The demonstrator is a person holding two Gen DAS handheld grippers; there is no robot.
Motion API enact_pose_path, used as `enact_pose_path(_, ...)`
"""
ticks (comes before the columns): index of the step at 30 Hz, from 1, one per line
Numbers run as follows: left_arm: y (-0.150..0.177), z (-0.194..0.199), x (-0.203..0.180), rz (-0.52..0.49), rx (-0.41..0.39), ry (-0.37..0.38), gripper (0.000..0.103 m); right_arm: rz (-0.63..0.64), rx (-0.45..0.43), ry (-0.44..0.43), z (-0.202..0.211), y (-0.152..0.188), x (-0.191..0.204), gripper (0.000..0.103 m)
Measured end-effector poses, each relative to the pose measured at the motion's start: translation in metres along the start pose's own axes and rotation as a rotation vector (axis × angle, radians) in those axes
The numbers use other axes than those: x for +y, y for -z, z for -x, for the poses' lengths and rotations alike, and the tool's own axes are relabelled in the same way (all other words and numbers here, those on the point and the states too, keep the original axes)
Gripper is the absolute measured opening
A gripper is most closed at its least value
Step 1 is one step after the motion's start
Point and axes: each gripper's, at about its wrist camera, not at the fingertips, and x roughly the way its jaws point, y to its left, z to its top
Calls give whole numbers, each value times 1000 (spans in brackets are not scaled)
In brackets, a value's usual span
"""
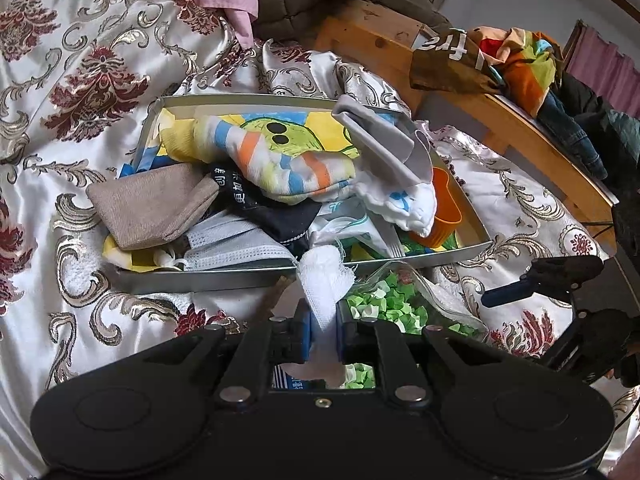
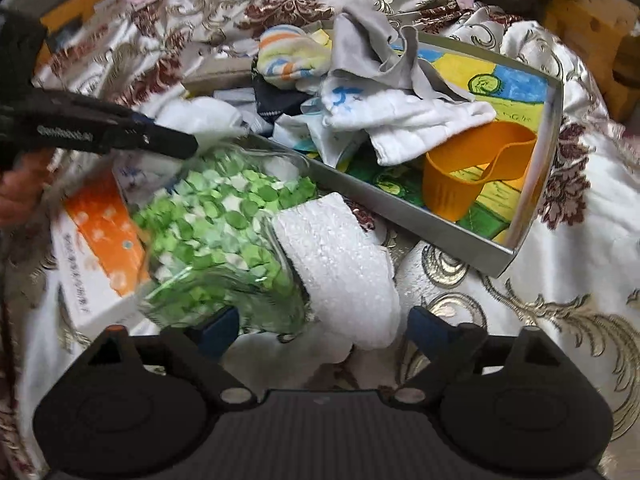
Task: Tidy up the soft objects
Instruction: 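Lift the white tissue with the left gripper while the right gripper grasps the white foam strip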
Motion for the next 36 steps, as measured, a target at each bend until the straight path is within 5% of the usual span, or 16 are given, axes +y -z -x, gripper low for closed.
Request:
enact_pose_path(24,4,6,-21,-84,-22,-27,13,195,16,198,-1,11,20,77)
enact_pose_path(26,5,7,-24,-96,-24,-24,13,190,5,230,-1,9,19,66)
enact_pose_path(32,7,8,-32,-113,-24,-18,13,170,-30,231,2,5,16,63)
enact_pose_path(36,8,9,-35,-118,-22,-12,13,172,-47,241,-3,3,19,53)
